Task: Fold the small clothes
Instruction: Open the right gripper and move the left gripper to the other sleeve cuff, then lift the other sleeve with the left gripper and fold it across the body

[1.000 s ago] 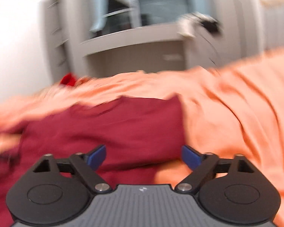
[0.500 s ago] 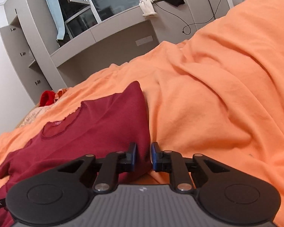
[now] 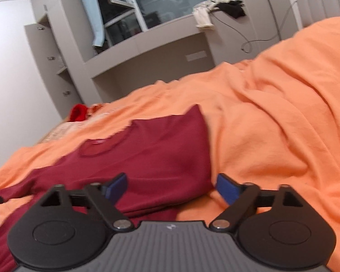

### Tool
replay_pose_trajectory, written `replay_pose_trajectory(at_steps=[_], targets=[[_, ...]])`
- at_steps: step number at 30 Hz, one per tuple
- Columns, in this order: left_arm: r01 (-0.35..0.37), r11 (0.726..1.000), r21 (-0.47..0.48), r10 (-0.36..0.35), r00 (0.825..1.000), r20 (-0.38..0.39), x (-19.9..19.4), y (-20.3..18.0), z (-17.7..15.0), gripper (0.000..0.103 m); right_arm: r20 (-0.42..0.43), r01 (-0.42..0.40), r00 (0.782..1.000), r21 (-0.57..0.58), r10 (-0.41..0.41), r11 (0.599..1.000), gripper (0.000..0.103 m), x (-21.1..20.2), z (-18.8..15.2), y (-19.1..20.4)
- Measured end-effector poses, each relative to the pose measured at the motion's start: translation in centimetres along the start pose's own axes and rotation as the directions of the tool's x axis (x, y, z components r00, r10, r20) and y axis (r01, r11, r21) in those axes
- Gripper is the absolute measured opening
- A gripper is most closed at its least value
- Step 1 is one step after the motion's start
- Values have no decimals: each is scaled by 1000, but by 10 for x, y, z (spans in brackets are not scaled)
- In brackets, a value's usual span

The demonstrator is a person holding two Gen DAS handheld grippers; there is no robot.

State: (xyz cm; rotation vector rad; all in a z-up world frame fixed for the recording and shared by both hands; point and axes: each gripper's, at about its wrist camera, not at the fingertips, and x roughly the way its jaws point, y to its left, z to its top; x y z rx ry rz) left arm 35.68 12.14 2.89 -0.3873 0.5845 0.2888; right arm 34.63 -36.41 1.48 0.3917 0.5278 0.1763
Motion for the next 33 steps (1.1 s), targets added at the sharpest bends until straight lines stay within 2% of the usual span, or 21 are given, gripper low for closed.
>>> replay_pose_trajectory(at_steps=[2, 6, 10, 13, 16, 18, 21, 23, 25, 26, 27, 28, 29, 30, 31, 33], targets=[[-36, 996, -84, 39, 999, 26, 2, 29, 10, 102, 3, -53, 999, -6, 53, 999, 103, -8, -2, 10], [-73, 981, -182, 89, 993, 79, 8, 76, 17, 102, -10, -144, 990, -77, 144, 987, 103, -13, -5, 33], [-6, 962, -271, 38, 993, 113, 17, 112, 24, 102, -25, -195, 981, -102, 194, 975, 103, -15, -11, 47], [3, 954, -300, 41, 989, 139, 31, 131, 37, 102, -44, -219, 976, -107, 215, 970, 103, -13, -15, 52], [-21, 932, -362, 76, 987, 140, 47, 150, 48, 102, -56, -221, 975, -127, 215, 967, 103, -11, -22, 54], [-49, 927, -371, 110, 983, 146, 54, 155, 56, 102, -71, -232, 972, -134, 224, 964, 103, -8, -27, 55], [-103, 914, -391, 180, 970, 164, 64, 162, 66, 102, -97, -243, 968, -127, 232, 962, 103, -4, -33, 54], [-137, 898, -418, 231, 956, 182, 70, 166, 70, 97, -107, -249, 966, -123, 237, 961, 103, -3, -36, 53], [-170, 875, -453, 284, 938, 196, 73, 172, 72, 84, -115, -259, 962, -114, 247, 959, 103, -2, -38, 50], [-178, 863, -472, 303, 931, 202, 75, 173, 74, 80, -120, -261, 961, -105, 248, 960, 103, -1, -39, 48], [-182, 852, -490, 318, 925, 209, 75, 176, 75, 72, -124, -261, 960, -95, 249, 961, 103, 0, -39, 47], [-189, 841, -508, 336, 917, 215, 75, 178, 76, 57, -129, -261, 960, -82, 250, 962, 103, 0, -39, 45], [-196, 830, -522, 352, 910, 218, 74, 180, 77, 47, -133, -262, 959, -71, 251, 962, 103, 1, -40, 42], [-205, 820, -535, 365, 906, 212, 76, 183, 79, 33, -135, -263, 958, -57, 253, 963, 103, 2, -40, 40], [-209, 809, -549, 374, 904, 207, 77, 187, 79, 23, -137, -264, 957, -44, 256, 964, 103, 2, -41, 38], [-195, 808, -555, 365, 906, 213, 77, 190, 82, 12, -132, -265, 957, -27, 259, 964, 103, 1, -42, 36]])
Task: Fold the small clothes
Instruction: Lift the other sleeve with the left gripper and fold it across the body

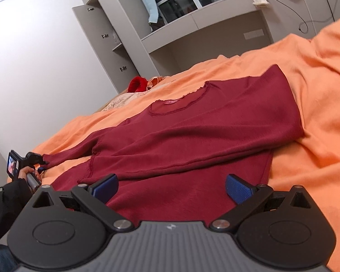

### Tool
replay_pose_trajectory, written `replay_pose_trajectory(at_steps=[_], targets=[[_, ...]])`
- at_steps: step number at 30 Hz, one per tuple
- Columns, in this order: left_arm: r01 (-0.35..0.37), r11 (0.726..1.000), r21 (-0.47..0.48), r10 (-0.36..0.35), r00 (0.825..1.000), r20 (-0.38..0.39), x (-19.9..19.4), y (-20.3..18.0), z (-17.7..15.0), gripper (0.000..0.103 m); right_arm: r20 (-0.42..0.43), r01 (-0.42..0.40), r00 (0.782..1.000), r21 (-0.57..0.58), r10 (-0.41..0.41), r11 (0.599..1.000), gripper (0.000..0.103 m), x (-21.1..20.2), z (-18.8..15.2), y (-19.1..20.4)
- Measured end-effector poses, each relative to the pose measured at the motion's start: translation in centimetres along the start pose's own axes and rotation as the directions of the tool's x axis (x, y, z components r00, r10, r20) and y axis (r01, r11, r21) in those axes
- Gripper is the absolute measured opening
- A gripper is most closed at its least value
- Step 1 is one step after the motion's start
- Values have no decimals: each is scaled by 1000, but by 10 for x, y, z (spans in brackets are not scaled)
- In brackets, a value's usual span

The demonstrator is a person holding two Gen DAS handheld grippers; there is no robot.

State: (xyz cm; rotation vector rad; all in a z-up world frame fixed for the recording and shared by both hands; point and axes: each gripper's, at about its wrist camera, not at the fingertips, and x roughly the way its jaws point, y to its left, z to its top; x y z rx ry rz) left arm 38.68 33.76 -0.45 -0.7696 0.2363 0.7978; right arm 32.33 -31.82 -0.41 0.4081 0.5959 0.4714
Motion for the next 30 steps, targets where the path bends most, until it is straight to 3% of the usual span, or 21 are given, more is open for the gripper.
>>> replay_pose_trajectory(at_steps=[2, 5, 7, 9, 14, 21, 25, 30], targets=[[26, 999, 33, -27, 1000, 11, -2, -6, 5, 7, 7, -6, 1000, 10, 6, 1000, 103, -1, -1, -1], [97, 980, 173, -111, 991, 76, -15, -33, 12, 6, 3, -7, 1000, 19, 7, 1000, 103, 0, -2, -2], [153, 946, 287, -191, 976, 107, -30, -57, 16, 6, 4, -5, 1000, 15, 5, 1000, 103, 0, -2, -1], [198, 895, 401, -269, 954, 129, -48, -81, 15, 6, 10, -3, 1000, 10, 2, 1000, 103, -2, -2, 1], [330, 749, 575, -471, 875, 111, -108, -138, 0, 6, 43, 4, 999, 4, -4, 1000, 103, -9, -2, 5], [479, 501, 721, -688, 726, -4, -200, -206, -56, 6, 105, -4, 994, -13, 5, 1000, 103, -26, 0, 15], [586, 415, 696, -744, 659, -111, -238, -228, -103, 6, 157, 17, 987, 11, -18, 1000, 103, -36, 5, 13], [671, 318, 670, -758, 604, -245, -275, -235, -188, 6, 240, 67, 968, 51, -77, 996, 103, -52, 15, 3]])
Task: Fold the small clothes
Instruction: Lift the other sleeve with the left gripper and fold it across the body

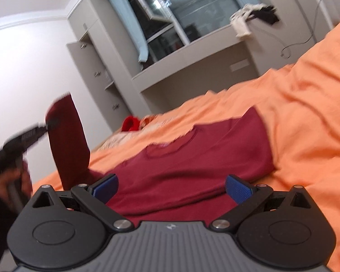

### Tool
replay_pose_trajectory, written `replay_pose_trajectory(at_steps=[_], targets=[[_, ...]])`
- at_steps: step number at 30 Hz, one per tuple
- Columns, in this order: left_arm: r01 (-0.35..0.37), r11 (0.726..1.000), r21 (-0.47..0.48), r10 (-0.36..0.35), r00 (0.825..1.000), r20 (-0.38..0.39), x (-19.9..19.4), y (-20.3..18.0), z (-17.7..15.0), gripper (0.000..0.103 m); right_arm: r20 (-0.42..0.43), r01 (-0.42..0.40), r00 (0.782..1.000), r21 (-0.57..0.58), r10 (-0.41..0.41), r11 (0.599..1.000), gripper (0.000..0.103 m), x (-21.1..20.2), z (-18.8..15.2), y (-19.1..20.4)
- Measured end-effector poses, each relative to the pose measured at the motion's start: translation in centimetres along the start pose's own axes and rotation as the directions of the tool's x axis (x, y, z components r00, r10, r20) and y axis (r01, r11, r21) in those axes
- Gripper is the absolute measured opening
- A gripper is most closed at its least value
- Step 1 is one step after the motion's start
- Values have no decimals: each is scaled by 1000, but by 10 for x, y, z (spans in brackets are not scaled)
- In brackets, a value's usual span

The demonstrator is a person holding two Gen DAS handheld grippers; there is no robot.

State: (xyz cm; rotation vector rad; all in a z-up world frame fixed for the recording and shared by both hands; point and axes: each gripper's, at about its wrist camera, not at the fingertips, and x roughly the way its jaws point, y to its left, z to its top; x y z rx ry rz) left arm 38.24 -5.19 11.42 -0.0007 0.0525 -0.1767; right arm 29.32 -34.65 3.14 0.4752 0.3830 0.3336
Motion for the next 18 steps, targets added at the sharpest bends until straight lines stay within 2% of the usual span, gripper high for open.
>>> replay_pose_trajectory(at_steps=[3, 6, 10, 13, 17, 18], targets=[[76, 997, 4, -75, 994, -79, 10, -44, -40, 6, 63, 52, 997, -2, -52, 999, 103, -9, 8, -8], [138, 990, 20, -132, 975, -176, 15, -69, -80, 6, 94, 78, 992, 31, -80, 996, 103, -14, 15, -18], [199, 978, 68, -173, 946, -273, 6, -87, -126, 7, 91, 86, 992, 32, -88, 996, 103, -13, 17, -22], [228, 970, 88, -185, 920, -345, -3, -90, -144, 11, 67, 74, 995, 21, -76, 997, 103, -9, 14, -19], [262, 964, 45, -222, 884, -411, -18, -76, -151, 20, 14, 54, 998, -17, -54, 998, 103, 3, 8, -8], [275, 961, 34, -235, 873, -428, -18, -74, -153, 29, -4, 51, 999, -29, -51, 998, 103, 8, 7, -5]])
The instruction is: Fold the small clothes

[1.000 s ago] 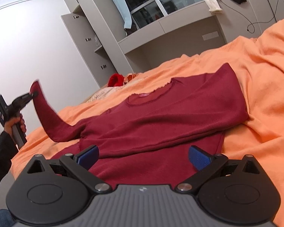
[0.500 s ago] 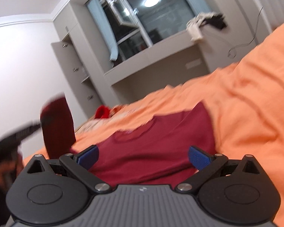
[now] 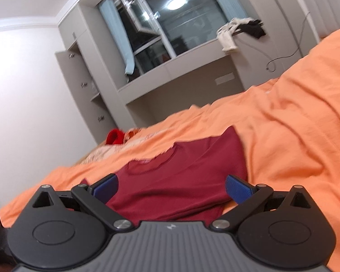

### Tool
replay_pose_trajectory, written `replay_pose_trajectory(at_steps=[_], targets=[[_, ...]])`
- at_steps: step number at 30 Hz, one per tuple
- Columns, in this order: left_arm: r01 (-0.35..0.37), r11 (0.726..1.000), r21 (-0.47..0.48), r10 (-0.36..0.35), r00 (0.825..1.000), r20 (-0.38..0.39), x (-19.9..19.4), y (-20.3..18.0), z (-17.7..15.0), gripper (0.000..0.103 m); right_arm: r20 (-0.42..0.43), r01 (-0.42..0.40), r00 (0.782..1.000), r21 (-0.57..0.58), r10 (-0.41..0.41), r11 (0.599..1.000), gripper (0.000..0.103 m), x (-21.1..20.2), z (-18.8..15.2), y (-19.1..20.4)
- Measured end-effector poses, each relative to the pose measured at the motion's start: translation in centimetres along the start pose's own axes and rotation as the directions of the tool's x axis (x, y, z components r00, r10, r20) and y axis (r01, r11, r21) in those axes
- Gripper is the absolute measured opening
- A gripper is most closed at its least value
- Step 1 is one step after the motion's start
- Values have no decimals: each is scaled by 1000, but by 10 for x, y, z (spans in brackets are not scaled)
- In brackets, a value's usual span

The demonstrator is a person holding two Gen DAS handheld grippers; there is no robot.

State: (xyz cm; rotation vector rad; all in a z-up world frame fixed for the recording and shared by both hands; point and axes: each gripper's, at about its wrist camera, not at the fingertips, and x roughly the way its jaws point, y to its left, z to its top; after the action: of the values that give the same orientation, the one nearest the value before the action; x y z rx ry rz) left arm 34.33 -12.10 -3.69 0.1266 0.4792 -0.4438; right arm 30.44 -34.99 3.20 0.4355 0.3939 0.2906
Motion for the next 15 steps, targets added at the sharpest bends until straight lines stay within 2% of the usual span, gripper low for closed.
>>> replay_pose_trajectory(at_steps=[1, 2, 3, 4, 8, 11, 13, 15], targets=[[14, 1000, -3, -14, 1000, -14, -11, 5, 2, 41, -16, -2, 1000, -11, 2, 1000, 103, 3, -2, 4], [25, 1000, -8, -26, 999, -27, -15, 8, 2, 47, -34, -5, 999, -23, 4, 1000, 103, 7, -4, 8], [29, 999, -13, -30, 999, -39, -21, 12, 10, 59, -52, -11, 999, -38, 9, 999, 103, 12, -7, 12], [31, 999, -21, -32, 999, -45, -27, 15, 11, 66, -69, -19, 997, -53, 15, 998, 103, 16, -9, 17], [-3, 998, -55, 0, 999, -54, -51, 36, 17, 72, -118, -46, 993, -163, 27, 986, 103, 29, -22, 40], [-109, 989, -99, 107, 994, -33, -64, 72, 30, 81, -122, -26, 992, -302, -11, 953, 103, 36, -32, 62], [-195, 972, -131, 195, 981, -12, -67, 101, 42, 86, -103, -8, 994, -385, -34, 923, 103, 40, -37, 76], [-279, 941, -190, 279, 960, -23, -61, 135, 54, 92, -92, -5, 995, -448, -41, 894, 103, 43, -41, 87]])
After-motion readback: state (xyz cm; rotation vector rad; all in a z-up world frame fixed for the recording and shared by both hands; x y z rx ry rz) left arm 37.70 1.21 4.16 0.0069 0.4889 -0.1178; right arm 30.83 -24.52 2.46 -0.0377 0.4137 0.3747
